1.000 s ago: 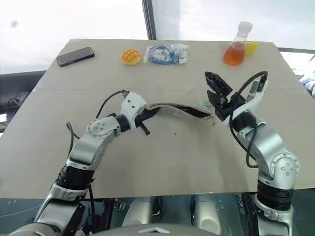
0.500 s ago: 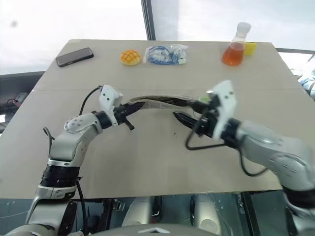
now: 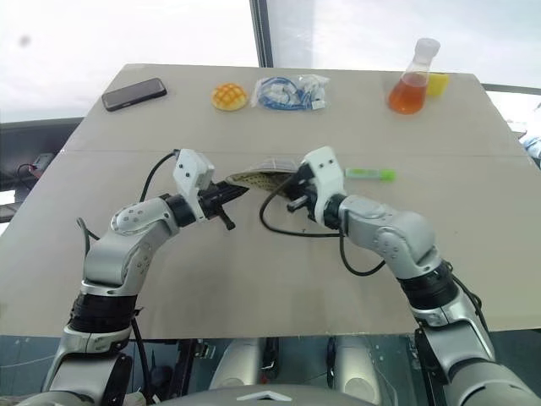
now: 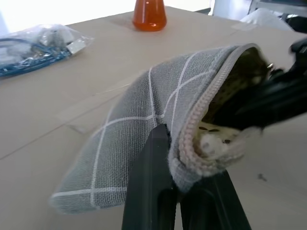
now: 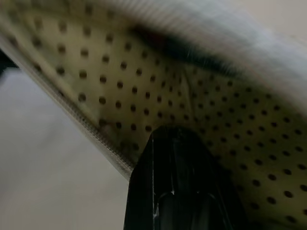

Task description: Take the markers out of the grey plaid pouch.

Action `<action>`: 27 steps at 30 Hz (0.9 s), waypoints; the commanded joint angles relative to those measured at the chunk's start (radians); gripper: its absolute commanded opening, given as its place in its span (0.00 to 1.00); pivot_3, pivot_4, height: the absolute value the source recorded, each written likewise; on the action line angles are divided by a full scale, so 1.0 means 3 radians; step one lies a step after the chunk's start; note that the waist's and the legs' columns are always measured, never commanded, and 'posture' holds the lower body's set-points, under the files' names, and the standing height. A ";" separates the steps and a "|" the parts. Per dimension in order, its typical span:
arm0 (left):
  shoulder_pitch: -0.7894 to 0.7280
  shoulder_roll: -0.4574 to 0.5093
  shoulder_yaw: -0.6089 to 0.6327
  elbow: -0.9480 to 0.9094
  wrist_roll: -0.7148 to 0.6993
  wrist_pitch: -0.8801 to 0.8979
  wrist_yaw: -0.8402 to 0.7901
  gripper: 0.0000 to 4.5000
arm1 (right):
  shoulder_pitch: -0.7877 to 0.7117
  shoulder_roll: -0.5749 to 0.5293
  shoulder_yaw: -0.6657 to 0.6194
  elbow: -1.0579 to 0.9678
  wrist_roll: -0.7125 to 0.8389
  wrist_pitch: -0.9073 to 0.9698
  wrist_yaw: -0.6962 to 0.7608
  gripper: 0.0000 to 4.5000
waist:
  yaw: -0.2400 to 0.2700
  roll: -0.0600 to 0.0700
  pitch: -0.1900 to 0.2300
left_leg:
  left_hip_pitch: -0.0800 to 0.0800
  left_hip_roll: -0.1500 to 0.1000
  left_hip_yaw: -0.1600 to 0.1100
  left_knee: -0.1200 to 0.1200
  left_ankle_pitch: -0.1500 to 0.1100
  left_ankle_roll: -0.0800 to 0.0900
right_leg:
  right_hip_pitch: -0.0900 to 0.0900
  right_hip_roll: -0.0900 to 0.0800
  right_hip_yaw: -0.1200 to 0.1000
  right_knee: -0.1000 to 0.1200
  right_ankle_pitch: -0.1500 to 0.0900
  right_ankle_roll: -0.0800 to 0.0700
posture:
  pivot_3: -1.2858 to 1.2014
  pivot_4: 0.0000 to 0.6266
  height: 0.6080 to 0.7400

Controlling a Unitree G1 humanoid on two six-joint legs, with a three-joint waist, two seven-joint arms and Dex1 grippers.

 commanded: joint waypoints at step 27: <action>0.0045 -0.0042 0.0448 -0.0092 -0.1472 0.1627 0.0060 0.00 | -0.0772 0.0672 0.1102 0.2722 -0.3404 -0.3201 0.0910 0.11 | -0.0039 -0.0005 -0.0005 | 0.0009 0.0000 0.0009 -0.0003 0.0015 -0.0026 | 0.0003 0.0002 -0.0002 0.0006 0.0001 -0.0001 | 0.52 0.24 1.00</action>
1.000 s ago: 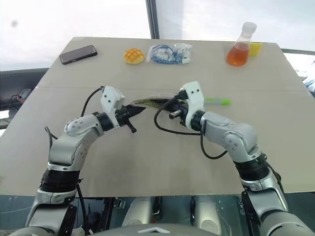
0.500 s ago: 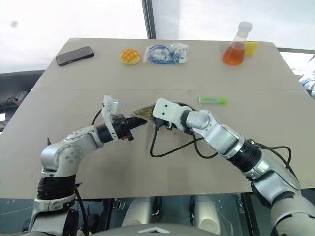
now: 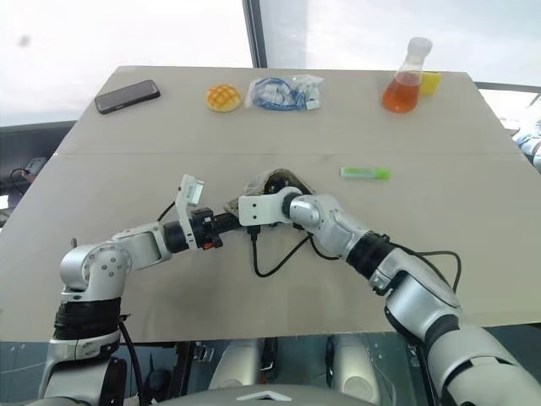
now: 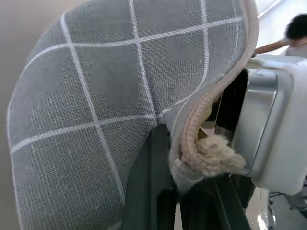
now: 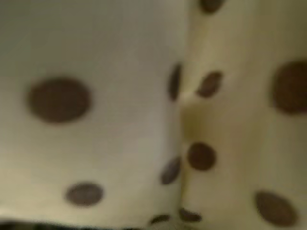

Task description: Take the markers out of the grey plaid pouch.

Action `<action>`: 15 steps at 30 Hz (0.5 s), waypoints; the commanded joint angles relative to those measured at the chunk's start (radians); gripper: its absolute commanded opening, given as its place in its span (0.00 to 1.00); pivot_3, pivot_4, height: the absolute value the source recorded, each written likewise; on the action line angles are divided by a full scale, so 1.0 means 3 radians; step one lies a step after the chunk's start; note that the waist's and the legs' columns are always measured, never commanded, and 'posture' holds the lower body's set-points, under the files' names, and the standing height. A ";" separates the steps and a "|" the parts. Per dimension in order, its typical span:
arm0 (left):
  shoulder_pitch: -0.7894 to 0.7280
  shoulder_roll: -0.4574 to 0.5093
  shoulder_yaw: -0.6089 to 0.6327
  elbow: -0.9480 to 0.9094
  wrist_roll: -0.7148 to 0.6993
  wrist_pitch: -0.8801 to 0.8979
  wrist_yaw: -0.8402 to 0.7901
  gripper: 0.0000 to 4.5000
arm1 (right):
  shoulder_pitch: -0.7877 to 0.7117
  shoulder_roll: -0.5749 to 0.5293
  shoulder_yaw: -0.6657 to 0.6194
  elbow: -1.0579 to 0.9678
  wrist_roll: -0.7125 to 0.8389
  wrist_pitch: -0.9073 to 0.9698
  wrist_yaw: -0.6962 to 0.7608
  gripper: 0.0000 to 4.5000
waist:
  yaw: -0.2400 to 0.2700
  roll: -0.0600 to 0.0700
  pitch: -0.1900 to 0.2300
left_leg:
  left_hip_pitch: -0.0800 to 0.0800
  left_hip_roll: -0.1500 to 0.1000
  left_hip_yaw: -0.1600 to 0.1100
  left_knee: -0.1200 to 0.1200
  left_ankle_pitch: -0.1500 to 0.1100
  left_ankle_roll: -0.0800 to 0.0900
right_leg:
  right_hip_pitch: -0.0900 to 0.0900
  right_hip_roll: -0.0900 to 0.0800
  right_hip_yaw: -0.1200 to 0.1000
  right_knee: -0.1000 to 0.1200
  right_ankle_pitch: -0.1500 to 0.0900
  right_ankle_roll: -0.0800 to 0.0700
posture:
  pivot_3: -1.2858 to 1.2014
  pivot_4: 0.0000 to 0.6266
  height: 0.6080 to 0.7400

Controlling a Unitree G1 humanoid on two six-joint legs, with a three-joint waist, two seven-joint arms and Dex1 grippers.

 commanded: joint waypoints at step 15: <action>-0.0330 0.0139 -0.0172 0.0729 0.0920 -0.1342 0.0030 0.00 | 0.0728 -0.0371 -0.1353 -0.2478 0.1316 0.1184 0.1264 0.09 | -0.0035 -0.0003 -0.0003 | 0.0005 0.0010 -0.0012 -0.0006 -0.0006 0.0010 | -0.0002 0.0013 0.0002 0.0003 0.0000 -0.0001 | 0.52 0.24 1.00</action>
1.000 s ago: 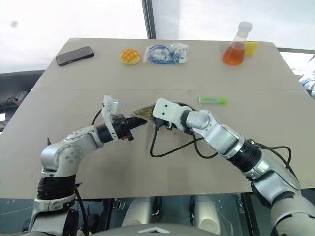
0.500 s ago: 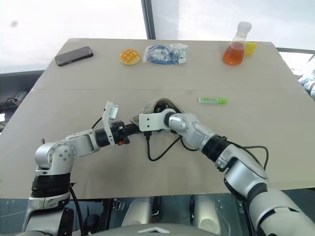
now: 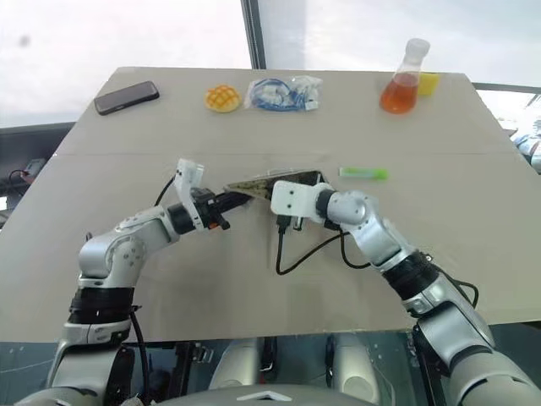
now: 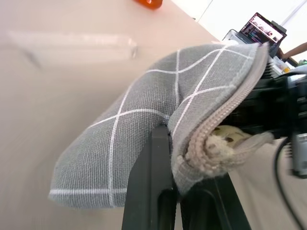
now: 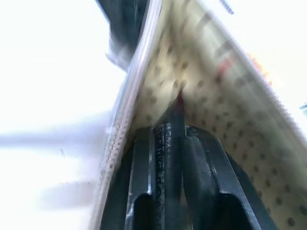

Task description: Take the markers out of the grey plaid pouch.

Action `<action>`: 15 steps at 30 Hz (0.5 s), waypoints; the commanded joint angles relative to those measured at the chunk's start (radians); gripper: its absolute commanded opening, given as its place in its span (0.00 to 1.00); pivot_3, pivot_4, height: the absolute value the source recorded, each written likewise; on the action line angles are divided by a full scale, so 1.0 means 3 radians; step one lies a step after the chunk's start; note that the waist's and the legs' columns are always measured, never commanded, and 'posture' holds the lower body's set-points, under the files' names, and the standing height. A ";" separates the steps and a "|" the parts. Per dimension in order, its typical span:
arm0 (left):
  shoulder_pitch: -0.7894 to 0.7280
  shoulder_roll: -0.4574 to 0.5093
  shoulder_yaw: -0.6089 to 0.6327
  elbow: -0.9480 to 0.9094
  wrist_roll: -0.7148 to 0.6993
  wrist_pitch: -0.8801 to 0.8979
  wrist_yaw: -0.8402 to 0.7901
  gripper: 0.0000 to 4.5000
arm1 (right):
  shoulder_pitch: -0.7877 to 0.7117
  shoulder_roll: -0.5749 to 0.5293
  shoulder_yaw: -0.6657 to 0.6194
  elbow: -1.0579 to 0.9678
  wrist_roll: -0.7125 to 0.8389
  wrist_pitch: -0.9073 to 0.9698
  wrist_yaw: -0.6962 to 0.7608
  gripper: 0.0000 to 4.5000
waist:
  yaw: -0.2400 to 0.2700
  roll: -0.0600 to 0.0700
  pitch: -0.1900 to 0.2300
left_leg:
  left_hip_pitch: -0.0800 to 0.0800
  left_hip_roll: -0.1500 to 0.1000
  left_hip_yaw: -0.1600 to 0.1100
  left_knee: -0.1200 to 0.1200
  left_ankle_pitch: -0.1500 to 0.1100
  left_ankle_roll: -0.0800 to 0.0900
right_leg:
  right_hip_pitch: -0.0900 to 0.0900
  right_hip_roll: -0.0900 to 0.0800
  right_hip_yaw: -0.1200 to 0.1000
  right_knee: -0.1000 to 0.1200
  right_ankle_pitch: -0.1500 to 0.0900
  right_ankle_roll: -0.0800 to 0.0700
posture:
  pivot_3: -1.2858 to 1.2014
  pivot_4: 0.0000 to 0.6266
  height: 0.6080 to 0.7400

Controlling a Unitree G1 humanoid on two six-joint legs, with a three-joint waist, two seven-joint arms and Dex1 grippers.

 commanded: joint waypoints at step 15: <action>0.0026 -0.0037 0.0024 0.0035 0.0255 -0.0375 -0.0062 0.00 | -0.0111 0.0185 -0.0259 -0.0168 0.0172 0.0725 -0.0343 0.37 | 0.0044 0.0000 0.0000 | -0.0005 -0.0011 0.0000 0.0003 0.0000 -0.0001 | 0.0000 -0.0018 -0.0005 -0.0002 0.0000 0.0000 | 0.52 0.24 1.00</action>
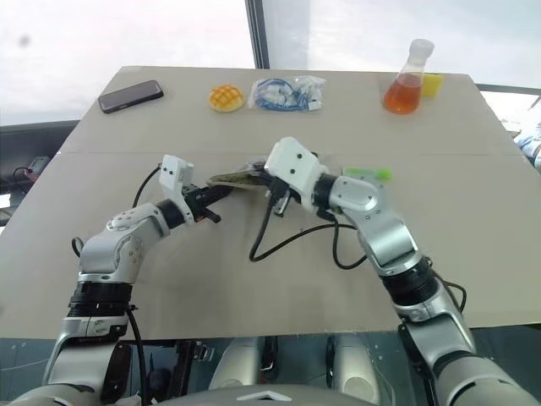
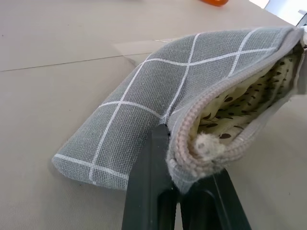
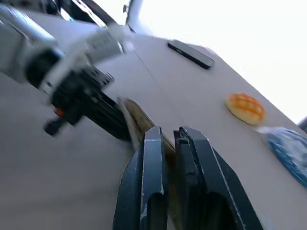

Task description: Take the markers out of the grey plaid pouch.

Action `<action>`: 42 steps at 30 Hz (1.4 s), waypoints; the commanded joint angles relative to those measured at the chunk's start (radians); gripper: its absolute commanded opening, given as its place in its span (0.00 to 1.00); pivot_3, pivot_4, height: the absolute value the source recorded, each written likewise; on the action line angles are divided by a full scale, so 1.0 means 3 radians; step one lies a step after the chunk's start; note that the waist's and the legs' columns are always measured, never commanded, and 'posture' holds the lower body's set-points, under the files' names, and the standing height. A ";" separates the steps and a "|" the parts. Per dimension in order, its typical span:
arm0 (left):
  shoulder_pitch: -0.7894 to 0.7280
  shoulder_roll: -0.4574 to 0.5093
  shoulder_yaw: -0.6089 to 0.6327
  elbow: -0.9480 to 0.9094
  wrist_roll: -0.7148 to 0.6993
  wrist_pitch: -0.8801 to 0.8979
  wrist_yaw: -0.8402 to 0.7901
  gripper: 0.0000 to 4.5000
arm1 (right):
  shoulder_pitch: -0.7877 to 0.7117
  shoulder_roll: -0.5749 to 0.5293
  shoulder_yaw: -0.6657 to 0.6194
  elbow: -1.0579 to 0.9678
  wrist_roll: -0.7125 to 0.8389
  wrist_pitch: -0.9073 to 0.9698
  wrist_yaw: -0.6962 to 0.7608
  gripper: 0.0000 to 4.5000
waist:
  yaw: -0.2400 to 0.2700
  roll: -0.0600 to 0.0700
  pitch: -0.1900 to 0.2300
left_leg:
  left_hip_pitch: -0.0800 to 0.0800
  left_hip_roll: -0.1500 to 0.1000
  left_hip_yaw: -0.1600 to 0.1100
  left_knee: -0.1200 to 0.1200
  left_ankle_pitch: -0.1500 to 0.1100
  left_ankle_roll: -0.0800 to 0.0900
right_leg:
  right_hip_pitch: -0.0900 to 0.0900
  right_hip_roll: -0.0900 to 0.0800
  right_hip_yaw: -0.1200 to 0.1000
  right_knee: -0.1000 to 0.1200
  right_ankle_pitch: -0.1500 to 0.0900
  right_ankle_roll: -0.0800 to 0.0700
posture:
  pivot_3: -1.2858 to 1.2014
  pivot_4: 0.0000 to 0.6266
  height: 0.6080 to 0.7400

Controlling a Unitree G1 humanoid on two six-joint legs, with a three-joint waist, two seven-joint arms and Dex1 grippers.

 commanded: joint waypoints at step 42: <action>0.0358 0.0057 -0.0047 -0.0850 -0.0579 0.0825 -0.0325 0.00 | -0.0270 0.0329 0.0633 0.1292 -0.0871 -0.0740 -0.0831 0.98 | -0.0021 0.0003 0.0002 | -0.0005 0.0003 -0.0001 -0.0004 0.0000 0.0000 | -0.0006 0.0007 0.0001 0.0000 -0.0002 0.0003 | 0.52 0.24 1.00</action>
